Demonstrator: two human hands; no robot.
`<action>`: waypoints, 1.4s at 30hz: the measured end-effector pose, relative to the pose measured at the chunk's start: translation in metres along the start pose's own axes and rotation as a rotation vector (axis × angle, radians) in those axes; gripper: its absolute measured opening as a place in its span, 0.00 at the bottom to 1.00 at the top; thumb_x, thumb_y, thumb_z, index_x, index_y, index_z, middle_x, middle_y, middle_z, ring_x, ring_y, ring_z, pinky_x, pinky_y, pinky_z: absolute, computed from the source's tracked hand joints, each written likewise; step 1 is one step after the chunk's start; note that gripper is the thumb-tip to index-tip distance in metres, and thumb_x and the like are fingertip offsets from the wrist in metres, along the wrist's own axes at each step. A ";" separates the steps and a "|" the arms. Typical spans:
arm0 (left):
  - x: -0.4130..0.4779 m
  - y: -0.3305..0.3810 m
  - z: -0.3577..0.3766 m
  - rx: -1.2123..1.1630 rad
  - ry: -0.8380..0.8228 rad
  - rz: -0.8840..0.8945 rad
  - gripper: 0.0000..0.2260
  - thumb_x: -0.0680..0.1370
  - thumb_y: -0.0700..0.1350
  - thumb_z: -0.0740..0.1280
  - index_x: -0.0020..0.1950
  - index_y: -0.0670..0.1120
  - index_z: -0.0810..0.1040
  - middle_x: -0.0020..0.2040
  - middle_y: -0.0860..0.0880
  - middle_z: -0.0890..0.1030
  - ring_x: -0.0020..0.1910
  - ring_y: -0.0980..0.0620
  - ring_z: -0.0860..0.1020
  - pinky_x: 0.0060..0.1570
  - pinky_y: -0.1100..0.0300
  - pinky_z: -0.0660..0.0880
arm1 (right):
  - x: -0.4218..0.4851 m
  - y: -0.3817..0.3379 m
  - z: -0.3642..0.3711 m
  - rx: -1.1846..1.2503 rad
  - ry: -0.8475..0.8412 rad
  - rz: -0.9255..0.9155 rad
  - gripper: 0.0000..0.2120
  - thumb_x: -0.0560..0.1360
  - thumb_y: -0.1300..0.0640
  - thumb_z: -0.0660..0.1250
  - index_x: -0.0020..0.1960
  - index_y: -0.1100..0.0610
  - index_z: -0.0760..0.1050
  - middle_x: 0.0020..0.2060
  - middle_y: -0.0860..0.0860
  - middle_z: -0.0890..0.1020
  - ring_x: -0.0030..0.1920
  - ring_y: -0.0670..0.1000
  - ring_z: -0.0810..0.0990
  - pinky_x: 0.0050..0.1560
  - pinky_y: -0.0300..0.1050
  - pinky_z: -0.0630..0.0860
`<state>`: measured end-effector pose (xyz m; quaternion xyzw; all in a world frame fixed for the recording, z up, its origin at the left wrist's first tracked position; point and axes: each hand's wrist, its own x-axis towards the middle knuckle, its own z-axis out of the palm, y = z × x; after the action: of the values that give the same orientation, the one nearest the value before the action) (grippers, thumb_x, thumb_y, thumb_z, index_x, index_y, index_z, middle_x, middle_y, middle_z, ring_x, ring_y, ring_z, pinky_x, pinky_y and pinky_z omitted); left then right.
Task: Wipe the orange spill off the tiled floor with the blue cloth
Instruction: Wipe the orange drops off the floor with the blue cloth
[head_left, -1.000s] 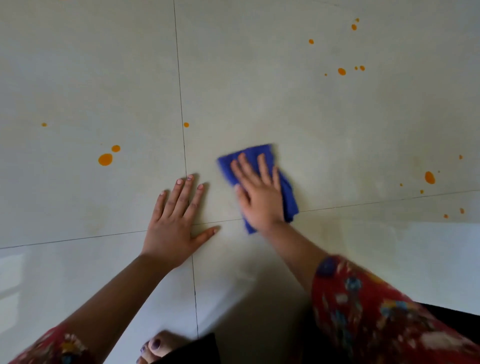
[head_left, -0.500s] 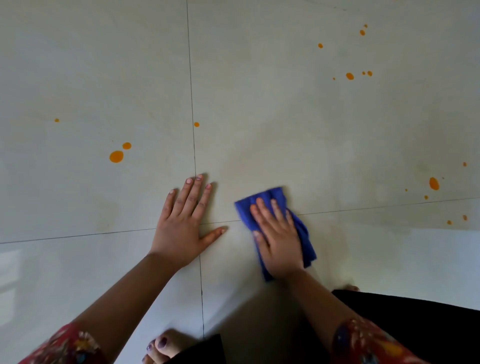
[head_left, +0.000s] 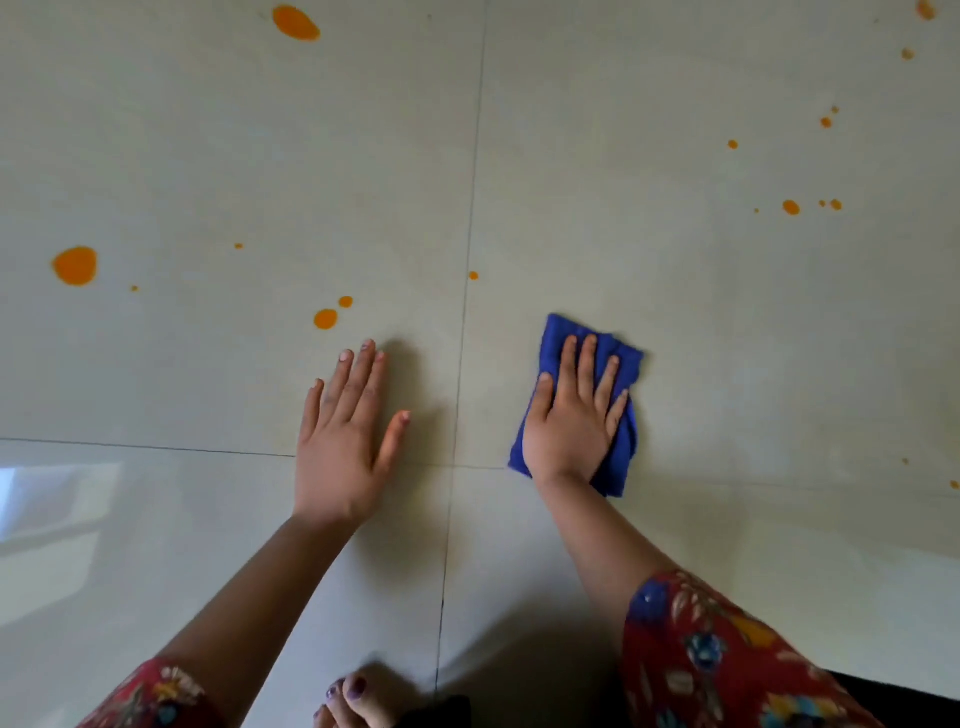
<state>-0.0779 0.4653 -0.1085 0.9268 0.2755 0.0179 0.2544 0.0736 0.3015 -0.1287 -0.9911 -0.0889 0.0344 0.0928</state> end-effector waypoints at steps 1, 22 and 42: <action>0.003 -0.006 -0.004 0.020 0.030 -0.014 0.28 0.81 0.58 0.48 0.79 0.50 0.52 0.80 0.55 0.51 0.78 0.57 0.45 0.76 0.54 0.44 | 0.005 -0.014 0.002 -0.005 -0.007 -0.066 0.27 0.80 0.45 0.45 0.78 0.49 0.57 0.78 0.46 0.58 0.78 0.54 0.54 0.75 0.56 0.48; 0.007 -0.074 -0.029 0.169 0.097 -0.264 0.30 0.80 0.61 0.48 0.80 0.52 0.45 0.80 0.55 0.47 0.78 0.56 0.45 0.76 0.49 0.47 | 0.125 -0.038 -0.006 0.035 -0.154 -0.846 0.24 0.81 0.49 0.49 0.75 0.53 0.63 0.75 0.49 0.64 0.76 0.51 0.59 0.74 0.59 0.58; 0.007 -0.076 -0.030 0.168 0.102 -0.271 0.30 0.80 0.62 0.49 0.79 0.54 0.43 0.80 0.57 0.45 0.78 0.56 0.43 0.76 0.50 0.45 | 0.096 -0.093 0.002 -0.058 -0.370 -1.514 0.24 0.81 0.48 0.52 0.77 0.49 0.59 0.77 0.44 0.59 0.78 0.47 0.52 0.77 0.49 0.49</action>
<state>-0.1154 0.5377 -0.1194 0.8971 0.4110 0.0073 0.1619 0.1519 0.4099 -0.1184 -0.6408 -0.7560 0.1244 0.0487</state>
